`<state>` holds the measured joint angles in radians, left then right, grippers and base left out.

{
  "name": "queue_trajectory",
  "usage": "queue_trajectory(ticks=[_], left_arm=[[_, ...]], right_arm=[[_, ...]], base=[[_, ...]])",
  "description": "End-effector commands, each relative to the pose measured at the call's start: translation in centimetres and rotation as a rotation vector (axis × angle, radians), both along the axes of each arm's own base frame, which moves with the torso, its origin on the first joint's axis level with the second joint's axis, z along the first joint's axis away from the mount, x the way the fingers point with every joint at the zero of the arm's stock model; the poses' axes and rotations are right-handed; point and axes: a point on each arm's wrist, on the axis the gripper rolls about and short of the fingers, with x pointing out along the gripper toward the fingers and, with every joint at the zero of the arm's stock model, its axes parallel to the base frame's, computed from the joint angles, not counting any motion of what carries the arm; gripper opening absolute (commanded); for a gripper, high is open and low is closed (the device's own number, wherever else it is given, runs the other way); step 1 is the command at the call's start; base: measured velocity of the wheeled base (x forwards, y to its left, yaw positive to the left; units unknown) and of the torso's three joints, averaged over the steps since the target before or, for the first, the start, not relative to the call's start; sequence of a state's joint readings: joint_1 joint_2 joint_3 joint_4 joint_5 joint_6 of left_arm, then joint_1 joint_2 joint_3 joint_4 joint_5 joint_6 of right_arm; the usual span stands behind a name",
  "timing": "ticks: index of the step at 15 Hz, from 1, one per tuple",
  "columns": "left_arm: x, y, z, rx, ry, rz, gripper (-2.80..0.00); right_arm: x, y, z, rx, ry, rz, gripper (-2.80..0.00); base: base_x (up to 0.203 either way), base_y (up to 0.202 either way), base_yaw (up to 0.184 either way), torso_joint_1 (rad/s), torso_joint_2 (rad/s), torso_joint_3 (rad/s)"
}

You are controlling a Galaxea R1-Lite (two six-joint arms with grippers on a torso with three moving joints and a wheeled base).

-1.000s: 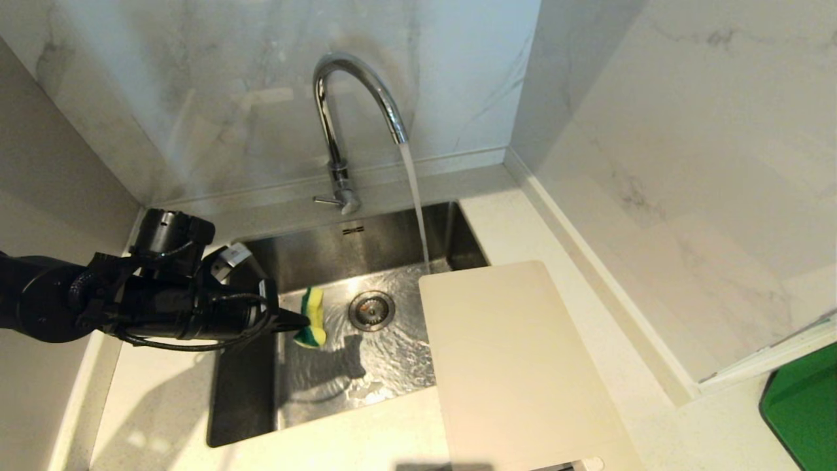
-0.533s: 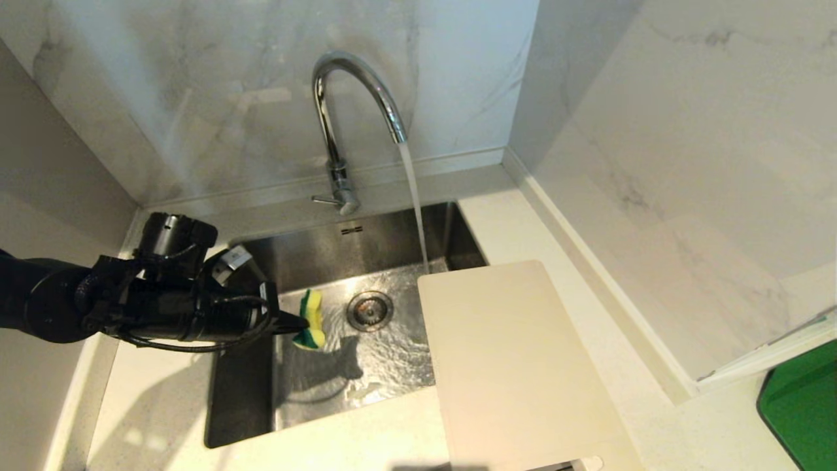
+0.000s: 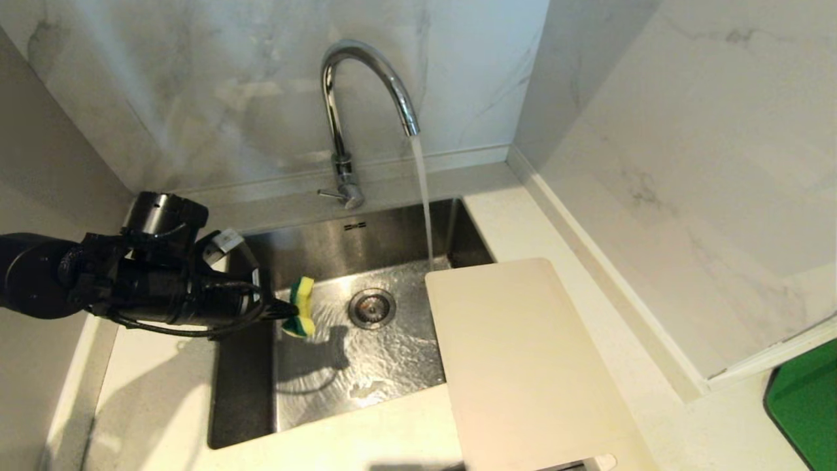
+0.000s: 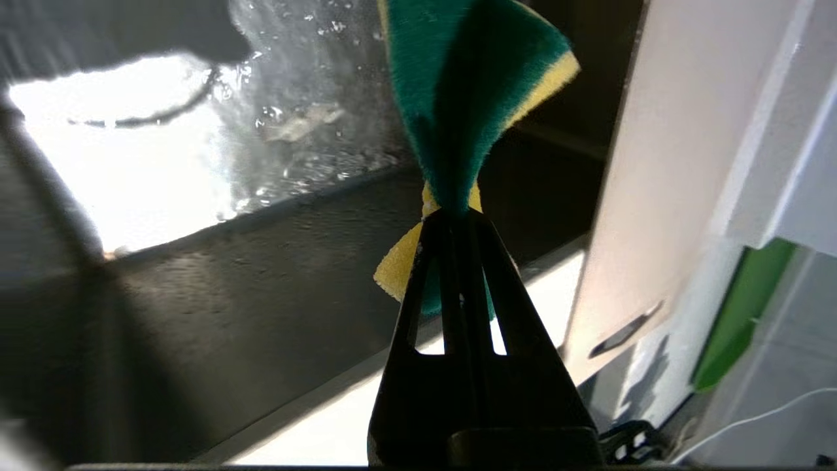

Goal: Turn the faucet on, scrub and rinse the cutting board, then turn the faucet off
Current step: Put down the cleaning cloth

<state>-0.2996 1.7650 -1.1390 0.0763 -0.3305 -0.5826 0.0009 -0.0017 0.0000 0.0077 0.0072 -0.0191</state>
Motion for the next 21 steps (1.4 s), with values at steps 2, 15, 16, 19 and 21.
queue_trajectory(ticks=[2,15,16,19,21], left_arm=[[-0.7,0.5,1.9,0.005,-0.033,0.015,-2.80],[-1.4,-0.3,2.9,0.003,-0.040,-0.014,-2.80],[-1.3,-0.5,3.1,0.004,-0.039,-0.017,-2.80],[-1.5,-0.9,3.3,0.008,-0.031,-0.028,-2.80],[-1.5,-0.9,3.2,0.009,-0.030,-0.027,-2.80]], right_arm=[[0.0,0.0,0.0,-0.001,0.003,0.001,-2.80],[0.0,0.0,0.1,0.018,-0.004,-0.002,-2.80],[0.0,0.0,0.1,0.018,-0.004,-0.002,-2.80],[0.0,0.0,0.1,0.018,-0.003,-0.002,-2.80],[0.0,0.0,0.0,0.018,-0.003,-0.001,-2.80]], base=[[0.000,0.000,0.000,-0.112,0.23,0.114],[0.000,0.000,0.000,-0.042,0.09,0.044],[0.000,0.000,0.000,0.000,0.00,0.000],[0.000,0.000,0.000,0.128,-0.23,-0.145],[0.000,0.000,0.000,0.168,-0.29,-0.155]])
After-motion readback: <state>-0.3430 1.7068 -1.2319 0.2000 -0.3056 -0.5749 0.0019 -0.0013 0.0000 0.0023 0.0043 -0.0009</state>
